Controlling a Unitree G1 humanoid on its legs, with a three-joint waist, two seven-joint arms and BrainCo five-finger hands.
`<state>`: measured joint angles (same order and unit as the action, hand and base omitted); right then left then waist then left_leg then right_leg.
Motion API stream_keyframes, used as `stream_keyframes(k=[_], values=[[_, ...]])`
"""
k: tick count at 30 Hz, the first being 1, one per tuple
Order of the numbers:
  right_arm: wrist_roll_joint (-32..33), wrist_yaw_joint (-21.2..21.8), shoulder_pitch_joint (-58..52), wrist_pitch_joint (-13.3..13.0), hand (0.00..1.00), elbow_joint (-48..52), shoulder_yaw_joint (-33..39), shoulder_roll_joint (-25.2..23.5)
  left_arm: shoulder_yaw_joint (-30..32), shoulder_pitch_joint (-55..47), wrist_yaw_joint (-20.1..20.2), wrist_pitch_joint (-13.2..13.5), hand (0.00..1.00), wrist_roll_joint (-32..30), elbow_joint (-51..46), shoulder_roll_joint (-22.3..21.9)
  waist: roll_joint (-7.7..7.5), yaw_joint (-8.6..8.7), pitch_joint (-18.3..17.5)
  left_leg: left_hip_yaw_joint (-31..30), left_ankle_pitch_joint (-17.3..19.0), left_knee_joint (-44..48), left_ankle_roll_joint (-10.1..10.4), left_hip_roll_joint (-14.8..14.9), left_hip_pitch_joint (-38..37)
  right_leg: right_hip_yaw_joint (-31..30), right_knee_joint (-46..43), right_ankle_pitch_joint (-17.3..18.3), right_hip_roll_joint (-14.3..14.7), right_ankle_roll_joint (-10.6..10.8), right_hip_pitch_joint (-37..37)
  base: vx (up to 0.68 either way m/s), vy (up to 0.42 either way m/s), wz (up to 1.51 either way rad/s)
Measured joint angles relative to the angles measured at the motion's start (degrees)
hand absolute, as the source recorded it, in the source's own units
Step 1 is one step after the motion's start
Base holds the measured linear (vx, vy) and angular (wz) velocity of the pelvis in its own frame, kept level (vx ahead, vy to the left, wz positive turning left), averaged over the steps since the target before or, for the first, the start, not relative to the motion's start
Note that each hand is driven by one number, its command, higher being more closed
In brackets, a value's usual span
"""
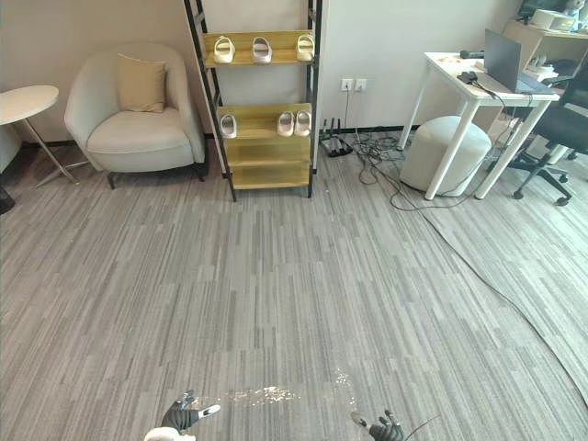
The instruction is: Organize the slippers on the shoe rack
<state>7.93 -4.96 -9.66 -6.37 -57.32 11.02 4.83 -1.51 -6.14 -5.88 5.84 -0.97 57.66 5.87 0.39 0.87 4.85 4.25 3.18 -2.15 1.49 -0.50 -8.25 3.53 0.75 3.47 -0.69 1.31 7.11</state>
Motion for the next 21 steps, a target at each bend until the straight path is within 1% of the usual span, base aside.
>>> stream_keyframes(k=[2,5,15,21], values=[[0.31,0.04,-0.01,0.05,0.0,-0.62,0.01,-0.02,0.18,0.2,0.01,0.02,0.0,0.0,0.46,-0.04,-0.21,0.0,-0.1,0.0,-0.32,-0.91,-0.13,0.02,-0.23,0.02,0.84,-0.61,0.1,-0.68,0.2,0.0,0.0,0.0],[1.05,0.21,0.22,0.11,0.0,-2.41,0.0,-0.02,0.38,0.58,0.02,0.06,0.0,0.0,1.2,-0.08,-0.49,-0.01,-0.08,-0.01,-0.4,-1.19,-0.03,0.02,-0.96,0.06,1.47,-0.74,0.14,-0.69,0.99,0.04,-0.023,0.0],[1.04,0.56,0.76,0.11,0.0,-2.68,-0.9,-0.07,0.32,1.18,0.81,0.11,0.0,0.09,2.57,-0.41,-0.74,-0.03,0.17,0.07,-0.37,-1.63,0.02,0.02,-1.72,-0.04,1.58,-0.72,0.17,-0.66,1.24,0.01,-0.01,0.0],[1.04,0.84,0.66,0.1,0.0,-2.68,-2.26,0.06,-0.21,1.23,1.03,0.12,0.0,0.22,2.58,-0.46,-1.15,-0.06,0.39,0.45,-0.34,-1.54,0.05,0.14,-1.85,-0.4,1.57,-0.73,0.27,-0.7,1.27,-0.03,-0.023,-0.03]])
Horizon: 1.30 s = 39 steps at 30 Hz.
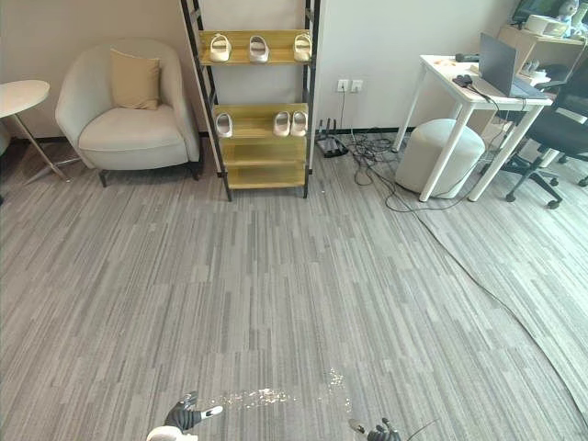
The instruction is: Organize the slippers on the shoe rack
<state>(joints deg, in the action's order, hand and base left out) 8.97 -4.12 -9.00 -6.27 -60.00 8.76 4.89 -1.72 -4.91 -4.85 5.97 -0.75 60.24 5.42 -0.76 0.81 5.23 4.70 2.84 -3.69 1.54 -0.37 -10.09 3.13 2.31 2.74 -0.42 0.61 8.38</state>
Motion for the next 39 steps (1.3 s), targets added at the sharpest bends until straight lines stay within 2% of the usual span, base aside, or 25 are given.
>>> stream_keyframes(k=[5,9,11,13,15,17,19,21,23,25,26,27,28,29,30,31,32,33,34,35,36,38,39], values=[[0.0,0.31,0.02,0.0,0.0,0.01,-0.3,-0.12,-0.44,0.45,0.01,-0.03,0.0,0.37,0.08,-0.02,-0.35,-0.02,0.47,0.47,0.1,-0.03,0.15,0.28,0.0,-0.46,0.16,-0.06,0.31,-0.09,-0.16,0.0,-0.03,-0.05],[-0.03,0.14,0.01,-0.07,0.0,0.38,-1.02,-0.08,-0.44,0.96,-0.08,-0.1,0.0,0.96,0.16,0.0,-0.44,0.02,1.23,1.04,1.42,1.56,1.31,0.94,0.29,-0.88,-0.29,0.37,0.79,-0.49,-0.09,0.03,-0.056,-0.07],[-0.03,0.13,0.02,-0.37,0.0,0.66,-1.43,0.08,-0.32,1.64,-0.2,-0.11,0.0,1.19,0.08,0.1,-0.44,0.08,2.45,1.32,5.38,8.48,1.83,1.84,2.65,-1.17,-3.27,2.36,1.28,-1.1,-0.37,0.02,-0.047,-0.08],[-0.07,0.09,-0.01,-0.53,0.0,0.8,-2.95,0.78,-0.22,2.05,-0.26,-0.09,0.0,2.13,-0.05,0.17,0.23,0.05,3.55,2.74,9.9,17.98,4.23,3.89,5.7,-1.87,-6.74,5.78,2.28,-2.18,-1.36,0.01,-0.053,-0.13],[-0.09,-0.02,-0.5,-0.53,0.0,0.97,-4.04,0.83,0.13,2.21,-0.27,-0.1,0.0,2.14,-1.34,0.65,-0.39,0.1,4.22,4.71,10.21,31.43,5.39,5.31,11.33,-2.28,-8.67,7.54,2.24,-3.32,-1.28,0.03,-0.063,-0.09],[-0.07,-0.53,-1.31,-0.45,0.0,2.33,-4.54,1.46,0.64,2.21,-0.5,-0.06,0.0,2.93,-2.36,0.35,-0.32,-0.2,5.32,6.86,8.58,43.04,6.98,7.36,16.31,-3.52,-10.42,9.15,2.01,-4.16,-0.7,0.1,-0.07,-0.25],[-0.1,-0.72,-1.11,-0.51,0.0,2.95,-4.52,2.06,0.59,2.53,-0.75,-0.02,0.0,3.26,-2.33,-0.07,0.42,0.08,5.78,8.53,10.88,47.04,4.66,8.87,18.84,-4.53,-10.33,9.77,1.53,-4.94,0.73,0.18,-0.023,-0.25],[-0.13,-1.01,-0.92,-0.38,0.0,2.8,-4.52,2.43,0.55,3.15,-1.21,-0.02,0.0,3.38,-2.27,-0.11,0.84,0.11,6.54,9.1,11.98,43.3,4.4,7.99,21.2,-5.71,-9.8,10.6,-0.11,-4.46,1.66,0.23,0.045,-0.2],[-0.46,-1.13,-0.72,-0.21,0.0,2.78,-4.57,2.46,0.45,3.38,-1.35,0.3,0.0,4.4,-2.33,-0.05,0.74,0.03,6.6,9.55,10.54,33.77,3.68,5.56,23.62,-6.67,-8.72,11.44,-2.48,-3.31,1.97,0.3,0.133,-0.26],[-0.9,-1.22,-0.86,-0.13,0.0,2.78,-4.69,2.92,-0.5,3.5,-1.6,0.53,0.0,4.87,-2.23,-0.16,1.26,-0.08,6.4,9.48,5.56,21.94,3.27,4.42,23.8,-7.52,-7.82,12.29,-3.39,-1.31,2.15,0.36,0.202,-0.41],[-1.83,-1.33,-1.09,0.01,0.0,2.73,-5.15,3.11,-0.42,3.55,-1.55,0.67,0.0,5.41,-2.19,-0.3,1.36,-0.25,6.43,8.92,2.77,22.21,0.51,4.73,24.09,-8.51,-9.32,14.6,-3.15,-0.43,2.24,0.51,0.252,-0.5],[-2.38,-1.44,-0.92,0.06,0.0,2.79,-6.33,2.24,-0.45,3.75,-1.5,0.75,0.0,5.44,-2.22,0.58,-0.07,-0.58,5.87,9.7,4.69,24.17,-0.35,3.65,23.99,-9.13,-12.14,16.44,-4.4,0.21,1.73,0.55,0.22,-0.41],[-2.96,-1.44,-0.96,-0.07,0.0,2.92,-7.1,1.84,-0.49,4.09,-1.67,0.73,0.0,5.46,-2.07,0.96,-1.32,-0.1,5.11,10.49,6.34,24.6,-0.64,3.09,23.91,-9.17,-16.45,16.81,-5.02,0.64,0.04,0.49,0.162,-0.37],[-3.86,-1.39,-0.91,-0.35,0.0,3.02,-7.56,1.78,-0.89,4.42,-1.71,0.67,0.0,5.48,-1.23,1.17,-1.81,-0.17,4.81,11.41,6.94,24.61,-1.05,3.0,23.05,-9.51,-25.38,16.5,-4.98,1.32,-4.43,0.5,0.182,-0.34],[-4.46,-1.38,-0.87,-0.45,0.0,2.98,-7.72,1.62,-1.74,4.72,-1.83,0.73,0.0,5.58,-1.06,1.7,-2.36,-0.19,5.18,12.46,7.65,24.43,-1.88,2.75,21.16,-10.24,-35.42,15.07,-5.09,4.46,-8.58,0.53,0.22,-0.26],[-4.44,-1.4,-0.75,-0.65,0.0,3.1,-7.62,1.64,-3.17,4.84,-2.06,0.57,0.0,5.93,-0.88,2.19,-2.52,0.36,5.55,12.43,8.7,23.88,-2.3,2.26,19.16,-10.29,-43.66,13.37,-5.2,9.3,-11.66,0.54,0.218,-0.06],[-4.64,-1.22,-0.51,-0.85,0.0,3.38,-7.74,1.68,-4.69,5.09,-2.33,0.18,0.0,6.1,-0.3,2.4,-2.21,0.9,6.02,12.19,9.82,23.7,-2.95,2.1,16.5,-9.23,-51.39,13.45,-5.16,11.45,-14.08,0.44,0.157,0.04],[-4.64,-1.19,-0.5,-0.9,0.0,3.6,-7.75,1.87,-5.21,5.39,-2.44,-0.1,0.0,6.28,0.09,2.34,-2.3,0.91,6.18,11.99,10.28,23.21,-3.4,2.01,14.76,-7.9,-54.43,13.64,-5.23,10.9,-15.08,0.55,0.13,-0.03],[-4.79,-1.09,-0.58,-0.98,0.0,4.74,-8.25,2.05,-6.62,5.43,-2.63,-0.23,0.0,6.74,0.18,2.23,-1.43,0.9,7.24,11.89,10.46,19.61,-3.67,1.84,8.94,-3.22,-58.46,15.21,-6.25,7.08,-16.75,0.65,0.122,-0.09],[-5.5,-1.09,-0.51,-1.11,0.0,5.44,-9.05,2.58,-6.8,5.47,-2.64,-0.21,0.0,7.09,0.11,1.99,-0.96,1.2,7.66,11.96,10.46,16.65,-3.66,2.06,5.13,0.38,-57.99,16.48,-6.62,4.58,-17.98,0.63,0.099,-0.09],[-6.09,-1.07,-0.35,-1.31,0.0,5.86,-9.28,2.76,-6.8,5.34,-2.66,-0.21,0.0,7.23,0.12,1.86,-0.75,1.56,7.78,12.01,10.45,15.28,-3.66,2.35,3.11,2.55,-56.56,17.27,-6.6,3.24,-19.24,0.49,0.027,0.02],[-6.79,-1.05,-0.16,-1.41,0.0,7.19,-9.27,3.2,-6.78,6.09,-2.67,-0.17,0.0,7.65,0.07,1.41,-0.35,2.36,8.07,12.01,10.45,13.57,-3.66,3.55,0.48,6.35,-47.47,17.75,-6.25,2.14,-23.6,0.5,-0.054,0.12],[-6.79,-0.96,-0.05,-1.61,0.0,7.63,-9.32,3.88,-6.79,6.5,-2.67,-0.15,0.0,7.65,0.07,0.86,0.36,2.58,8.6,11.87,10.45,13.01,-3.65,4.63,-0.6,6.31,-39.61,16.48,-5.1,1.57,-25.63,0.46,-0.097,0.14]])
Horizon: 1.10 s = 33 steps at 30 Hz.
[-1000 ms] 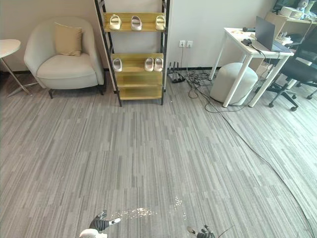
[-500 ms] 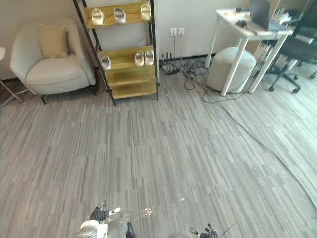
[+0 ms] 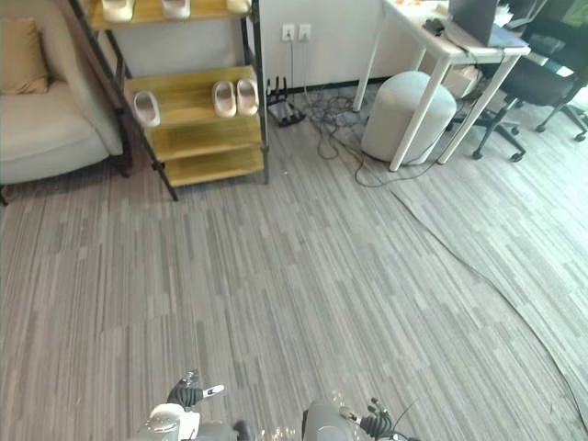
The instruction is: Organize the slippers on the shoe rack
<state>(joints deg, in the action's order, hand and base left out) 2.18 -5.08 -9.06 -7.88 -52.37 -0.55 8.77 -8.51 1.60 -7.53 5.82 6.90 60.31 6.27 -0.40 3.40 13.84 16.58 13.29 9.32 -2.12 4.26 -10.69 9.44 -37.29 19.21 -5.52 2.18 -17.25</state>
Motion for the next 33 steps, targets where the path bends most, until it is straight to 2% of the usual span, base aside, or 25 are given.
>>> stream_keyframes(k=[1,2,3,4,5,7,8,10,12,13,14,16,18,19,20,21,22,24,25,27,28,29,30,32,33], values=[[-0.01,0.0,0.04,0.0,0.0,0.01,-0.18,0.27,-0.03,-0.03,0.0,0.02,0.0,-0.01,0.01,-0.39,0.52,0.15,0.32,-0.16,0.0,-0.36,0.0,0.64,-0.83,-0.88,5.74,-2.66,0.94,-0.02,-0.9,0.47,-0.13,0.2],[0.0,-0.06,-0.08,0.07,0.0,-0.13,-0.2,0.17,-0.29,-0.13,0.0,0.04,0.0,0.0,0.01,-0.57,0.33,0.29,0.43,-0.54,0.19,-0.37,0.58,0.72,-1.66,-2.7,13.83,-8.05,1.73,0.16,-0.95,0.47,-0.18,0.29],[0.01,-0.07,-0.68,0.21,0.0,-0.23,-0.22,-0.08,-0.4,-0.36,0.04,0.05,0.0,-0.03,0.01,-0.69,-0.06,0.42,0.23,-1.66,0.96,-0.23,2.35,0.57,-2.52,-4.82,19.8,-14.12,1.85,-0.24,-0.58,0.47,-0.213,0.48],[0.08,-0.04,-1.22,0.23,0.0,-0.44,-0.01,-0.54,-0.25,-1.2,0.07,0.08,0.0,-0.11,0.3,-1.04,-0.58,0.73,-0.02,-3.26,2.92,0.19,5.59,0.69,-4.2,-6.27,19.76,-20.57,1.6,-1.13,-0.55,0.57,-0.274,0.51],[0.01,-0.08,0.05,0.63,0.0,-1.19,0.18,1.1,0.15,-0.73,0.17,0.08,0.0,-0.13,0.82,-2.95,2.71,1.13,0.45,-4.5,3.24,3.54,7.03,3.25,-3.03,-4.19,16.05,-17.74,2.7,-2.17,-0.99,0.48,-0.238,0.51],[0.11,-0.08,0.15,0.68,0.0,-1.6,0.63,1.5,0.5,-0.17,0.25,0.13,0.0,-0.14,0.96,-4.43,3.87,1.42,0.77,-6.88,1.43,13.64,10.0,4.94,1.91,-2.47,16.73,-15.61,2.68,-3.03,0.56,0.41,-0.211,0.45],[0.13,-0.11,0.24,0.79,0.0,-1.78,0.87,1.68,1.6,0.09,0.42,0.22,0.0,-0.12,0.69,-5.27,4.34,1.23,1.3,-8.32,-1.5,23.14,11.9,6.66,6.31,-1.59,18.37,-14.56,3.07,-3.83,3.35,0.43,-0.227,0.42],[0.21,-0.28,0.24,1.63,0.0,-2.5,0.89,1.58,3.34,0.02,0.74,0.34,0.0,-0.11,-0.37,-5.93,4.11,0.47,1.84,-7.48,-0.88,36.58,12.44,9.93,10.83,-0.18,22.1,-12.63,4.24,-4.84,10.5,0.43,-0.216,0.28],[0.59,-0.54,-0.11,1.83,0.0,-2.34,0.91,1.15,4.82,-0.04,1.44,0.75,0.0,-0.05,-1.52,-6.55,3.19,-0.45,2.06,-4.23,0.22,40.56,10.38,11.2,14.03,0.7,25.66,-11.05,4.41,-5.26,17.15,0.31,-0.112,0.24],[1.34,-0.59,-0.01,1.84,0.0,-2.34,0.94,1.14,5.36,-0.05,1.49,0.99,0.0,0.0,-1.92,-6.95,3.03,-0.63,1.94,-2.63,0.71,39.18,9.47,11.1,16.2,1.07,27.64,-10.3,4.39,-4.5,19.24,0.26,-0.066,0.18],[1.8,-0.64,0.27,1.85,0.0,-2.39,1.03,1.15,5.32,-0.03,1.54,1.11,0.0,0.0,-2.37,-7.0,2.98,-0.79,1.89,-1.45,1.1,36.58,8.79,10.62,18.11,1.26,29.1,-10.26,4.3,-4.23,20.61,0.24,-0.033,0.12],[2.64,-0.78,1.21,1.9,0.0,-2.53,1.04,1.11,5.31,0.67,1.53,1.15,0.0,0.08,-2.52,-6.9,2.69,-1.24,1.9,0.16,0.64,23.52,8.4,7.33,21.27,1.64,31.35,-10.59,3.19,-3.26,23.2,0.33,0.04,0.04],[2.83,-1.01,1.65,1.9,0.0,-2.82,1.34,0.81,5.19,1.1,1.55,1.14,0.0,0.14,-2.44,-6.86,2.37,-1.62,1.9,0.05,-4.61,6.7,7.94,2.63,22.03,1.28,32.68,-9.69,1.68,-1.56,25.45,0.45,0.144,-0.08],[2.7,-1.06,1.64,1.89,0.0,-3.34,1.6,1.02,4.96,1.07,1.55,1.12,0.0,0.14,-2.4,-6.85,2.65,-1.76,1.74,-0.08,-9.71,0.29,7.59,1.19,21.72,0.76,33.5,-9.09,1.77,-0.57,26.66,0.46,0.183,-0.27],[2.68,-1.1,1.55,1.95,0.0,-3.85,1.61,1.13,4.84,1.05,1.53,1.11,0.0,0.15,-2.29,-6.73,2.87,-2.24,1.58,-0.83,-14.84,-0.48,5.97,0.95,21.56,-0.04,33.85,-8.31,1.97,0.5,27.7,0.39,0.148,-0.37],[2.69,-1.24,1.78,2.04,0.0,-4.53,1.53,0.16,4.85,1.28,1.57,1.06,0.0,0.14,-2.1,-5.86,1.84,-2.95,0.81,-1.4,-17.44,0.83,3.34,-0.22,21.49,-1.52,33.58,-7.19,0.87,1.92,28.58,0.48,0.159,-0.23],[2.41,-1.21,1.76,1.98,0.0,-4.8,1.5,-0.64,4.82,1.48,1.57,1.0,0.0,0.13,-1.87,-5.05,0.49,-2.55,0.07,-1.46,-14.16,2.78,2.08,-1.26,22.06,-1.92,31.99,-6.71,-0.34,2.78,27.8,0.47,0.143,-0.07],[2.31,-1.16,1.69,2.1,0.0,-4.87,1.82,-1.13,4.69,1.92,1.64,0.95,0.0,0.14,-1.03,-4.66,-0.41,-2.65,-0.07,-1.25,-10.76,6.06,1.64,-1.92,22.41,-3.55,22.55,-4.99,-1.99,4.54,24.46,0.5,0.191,0.17],[2.25,-1.07,1.65,2.15,0.0,-4.84,2.67,-1.5,4.35,2.05,1.71,0.78,0.0,0.14,-0.53,-4.7,-0.67,-2.69,-0.2,-1.23,-9.12,6.48,1.27,-2.8,20.58,-5.52,11.96,-4.74,-3.0,4.92,20.87,0.46,0.222,0.21],[2.19,-0.82,1.67,2.12,0.0,-4.87,2.7,-1.77,2.32,2.21,1.81,0.08,0.0,0.12,0.23,-3.56,-1.44,-2.51,-0.15,-1.98,-6.58,5.17,0.12,-4.92,15.59,-9.49,-7.61,-4.74,-3.41,8.37,14.04,0.47,0.196,0.24],[2.22,-0.67,1.65,2.13,0.0,-4.88,2.76,-1.77,2.02,2.17,1.97,-0.05,0.0,0.13,0.69,-3.23,-1.42,-2.46,-0.12,-2.3,-5.92,4.55,-0.07,-5.37,13.54,-9.56,-11.62,-3.97,-3.29,8.1,12.81,0.47,0.119,0.29],[2.21,-0.43,1.91,2.08,0.0,-4.76,2.72,-1.38,1.77,1.9,2.18,-0.18,0.0,0.13,1.75,-2.68,-1.11,-2.32,-0.16,-3.08,-4.9,2.6,-0.18,-5.89,9.33,-7.82,-15.14,-2.14,-3.15,5.64,10.82,0.46,0.065,0.24],[2.19,-0.22,2.2,2.09,0.0,-4.77,2.65,-1.03,1.82,1.59,2.13,-0.22,0.0,0.14,2.22,-2.44,-0.59,-2.11,-0.22,-3.43,-4.65,0.77,-0.29,-5.84,6.73,-5.55,-14.37,-0.89,-2.95,3.7,9.34,0.53,0.048,0.25],[2.46,0.45,3.22,1.82,0.0,-4.73,2.67,-0.17,1.89,1.45,2.22,-0.2,0.0,0.08,2.16,-2.29,0.68,-1.53,0.05,-5.32,-4.65,-2.5,-0.29,-4.43,3.12,-1.47,-6.17,0.84,-1.21,1.02,5.28,0.46,-0.024,0.43],[2.49,0.59,3.98,1.58,0.0,-4.69,2.67,0.06,1.86,1.39,2.34,-0.16,0.0,0.04,2.15,-2.4,1.33,-0.97,0.43,-6.22,-4.65,-3.24,-0.29,-3.33,2.37,-0.62,-0.73,0.57,-0.21,0.8,3.46,0.4,-0.094,0.57]])
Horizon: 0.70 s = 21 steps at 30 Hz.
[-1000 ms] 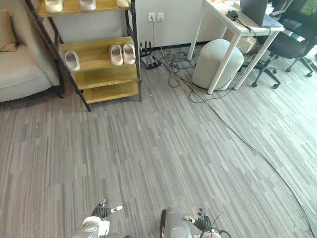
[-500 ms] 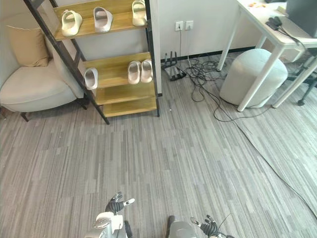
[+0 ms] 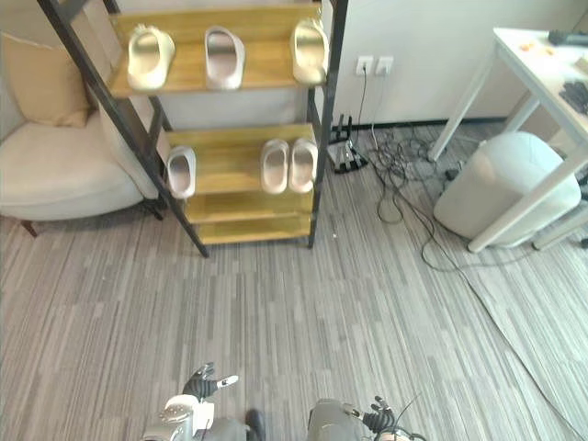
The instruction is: Organize the slippers on the shoe rack
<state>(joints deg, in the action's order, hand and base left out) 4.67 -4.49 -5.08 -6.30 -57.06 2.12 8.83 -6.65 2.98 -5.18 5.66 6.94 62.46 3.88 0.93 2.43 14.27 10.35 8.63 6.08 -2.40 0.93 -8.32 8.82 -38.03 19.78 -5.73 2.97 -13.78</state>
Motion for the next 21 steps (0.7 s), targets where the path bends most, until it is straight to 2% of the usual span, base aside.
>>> stream_keyframes(k=[1,2,3,4,5,6,8,9,10,11,12,13,14,15,16,17,18,20,21], values=[[0.05,0.02,0.5,-0.08,0.0,0.01,0.0,0.1,-0.04,-0.24,0.18,-0.01,0.0,-0.02,-0.02,-0.05,0.11,0.35,0.05,-0.39,0.01,-0.19,0.02,0.71,-0.24,-0.11,5.02,-1.56,0.68,-0.09,-1.43,0.41,-0.132,0.54],[0.16,-0.02,0.54,-0.13,0.0,0.02,0.0,-0.02,-0.03,-0.6,0.4,-0.04,0.0,-0.06,-0.12,-0.1,-0.05,0.46,-0.07,-0.61,0.46,-0.3,0.93,1.42,-0.88,-0.59,13.79,-6.72,1.56,-0.1,-1.9,0.51,-0.187,0.52],[0.31,0.01,0.05,-0.12,0.0,0.0,-0.02,-0.39,-0.06,-1.22,0.51,0.04,0.0,-0.09,-0.57,0.23,-0.64,0.4,-0.39,-0.77,1.73,-0.13,3.06,1.52,-1.9,-1.75,21.26,-13.75,1.74,-0.76,-1.7,0.43,-0.184,0.54],[0.39,0.07,0.28,0.08,0.0,0.1,0.08,-0.26,0.18,-1.65,0.67,0.07,0.0,-0.11,-0.76,0.95,-1.75,0.18,-0.96,-1.52,3.66,0.17,6.05,1.47,-2.83,-2.28,22.78,-21.53,1.16,-2.65,-1.63,0.44,-0.199,0.35],[0.36,0.53,1.37,0.52,0.0,0.11,0.04,1.46,0.72,-1.64,0.79,-0.02,0.0,-0.18,-0.43,-0.07,0.99,0.13,-0.76,-1.62,4.77,0.44,7.69,4.04,-4.09,-0.86,19.65,-19.44,3.01,-3.51,-1.36,0.41,-0.225,0.25],[0.66,1.45,2.14,-0.3,0.0,0.56,-0.1,2.19,0.63,-1.64,1.19,-0.03,0.0,-0.4,-0.42,-0.22,1.11,0.13,-1.22,-1.72,4.49,2.82,8.16,4.64,-3.45,-0.41,19.7,-17.24,2.99,-4.13,-0.66,0.41,-0.221,0.18],[2.6,2.93,2.66,-0.13,0.0,1.47,0.15,2.47,0.66,-1.16,2.8,-0.04,0.0,-0.89,-0.37,-1.15,2.13,0.31,-1.05,-2.92,4.26,13.03,8.61,6.03,0.48,1.42,21.28,-15.73,3.4,-4.96,2.26,0.4,-0.227,0.46],[2.9,2.8,2.65,0.07,0.0,0.9,-0.09,2.14,1.0,-0.83,3.07,0.02,0.0,-1.17,-0.55,-1.53,2.32,0.11,-0.93,-2.93,2.89,22.82,11.51,7.97,4.19,2.38,24.1,-15.41,3.86,-5.45,6.17,0.39,-0.218,0.51],[3.26,2.71,2.62,0.25,0.0,-0.16,-0.2,1.4,1.21,-0.77,3.07,0.15,0.0,-1.23,-1.01,-1.6,2.32,-0.68,-0.92,-1.96,3.31,29.74,12.62,9.88,6.56,2.95,26.48,-15.06,4.55,-5.99,9.7,0.35,-0.188,0.3],[3.7,2.57,2.57,0.31,0.0,-0.18,-0.09,1.07,1.26,-0.76,3.04,0.21,0.0,-1.28,-1.05,-1.68,2.25,-1.14,-0.86,-0.88,3.85,33.03,12.82,10.96,7.5,3.28,27.73,-14.69,4.82,-6.51,11.67,0.35,-0.126,0.06],[4.39,2.31,2.6,0.29,0.0,-0.11,-0.06,0.53,1.28,-0.47,3.02,0.19,0.0,-1.41,-1.16,-1.87,2.16,-1.39,-0.86,1.65,4.92,35.38,10.98,12.15,9.86,3.48,29.73,-14.07,4.99,-6.63,15.13,0.33,-0.086,0.0],[4.4,2.25,2.6,0.3,0.0,-0.12,-0.06,0.26,1.28,-0.4,3.0,0.2,0.0,-1.45,-1.17,-1.95,2.14,-1.41,-0.89,2.38,5.43,35.0,10.53,12.16,10.79,3.44,30.53,-13.93,4.87,-6.45,16.12,0.51,0.096,-0.1],[4.61,2.21,2.79,0.3,0.0,-0.18,0.21,-0.98,1.92,-0.22,2.85,0.28,0.0,-1.58,-2.35,-2.08,1.39,-1.83,-0.48,2.74,5.25,17.78,9.22,8.44,14.62,2.7,32.37,-12.97,2.26,-4.47,19.5,0.49,0.231,-0.21],[5.0,2.2,2.72,0.3,0.0,-0.22,0.07,-0.98,2.27,-0.29,2.77,0.32,0.0,-1.75,-2.48,-2.29,1.75,-1.98,-0.61,-0.04,-1.28,6.7,8.86,6.1,14.46,1.94,32.36,-11.95,1.76,-2.59,20.26,0.49,0.278,-0.27],[5.03,2.2,2.72,0.3,0.0,-0.22,0.02,-0.95,2.27,-0.35,2.75,0.31,0.0,-1.75,-2.4,-2.35,2.16,-2.05,-0.73,-0.34,-4.0,5.25,8.94,6.22,14.49,1.69,32.35,-11.65,2.18,-2.1,20.48,0.28,0.227,-0.26],[5.13,2.02,3.1,0.36,0.0,-0.58,0.04,-1.19,2.25,-0.03,2.7,0.28,0.0,-1.8,-2.08,-2.28,2.58,-2.4,-0.68,-0.71,-7.11,4.98,6.78,6.32,13.96,0.74,32.39,-10.88,2.58,-0.91,21.37,0.25,0.172,-0.13],[5.36,2.28,2.45,0.23,0.0,-0.3,-0.12,-2.67,2.16,0.03,2.68,0.29,0.0,-1.86,-2.09,-0.82,-0.01,-2.48,-1.81,-0.35,-6.51,4.58,6.25,4.67,14.11,0.15,32.29,-10.39,0.8,0.36,21.03,0.26,0.167,-0.08],[5.38,2.23,2.6,0.26,0.0,-0.96,0.01,-3.74,2.16,0.16,2.68,0.21,0.0,-1.86,-1.91,-0.08,-1.74,-2.65,-2.0,-0.28,-4.73,4.88,5.04,3.17,14.14,0.07,31.59,-8.8,-0.81,1.47,20.96,0.21,0.145,0.03],[5.32,2.26,2.58,0.28,0.0,-1.85,0.08,-4.22,2.22,0.3,2.84,0.21,0.0,-1.95,-2.15,0.34,-3.06,-2.97,-2.1,0.95,-2.51,5.4,4.42,1.64,13.55,-0.81,28.38,-6.71,-2.82,2.57,20.06,0.28,0.235,-0.24]])
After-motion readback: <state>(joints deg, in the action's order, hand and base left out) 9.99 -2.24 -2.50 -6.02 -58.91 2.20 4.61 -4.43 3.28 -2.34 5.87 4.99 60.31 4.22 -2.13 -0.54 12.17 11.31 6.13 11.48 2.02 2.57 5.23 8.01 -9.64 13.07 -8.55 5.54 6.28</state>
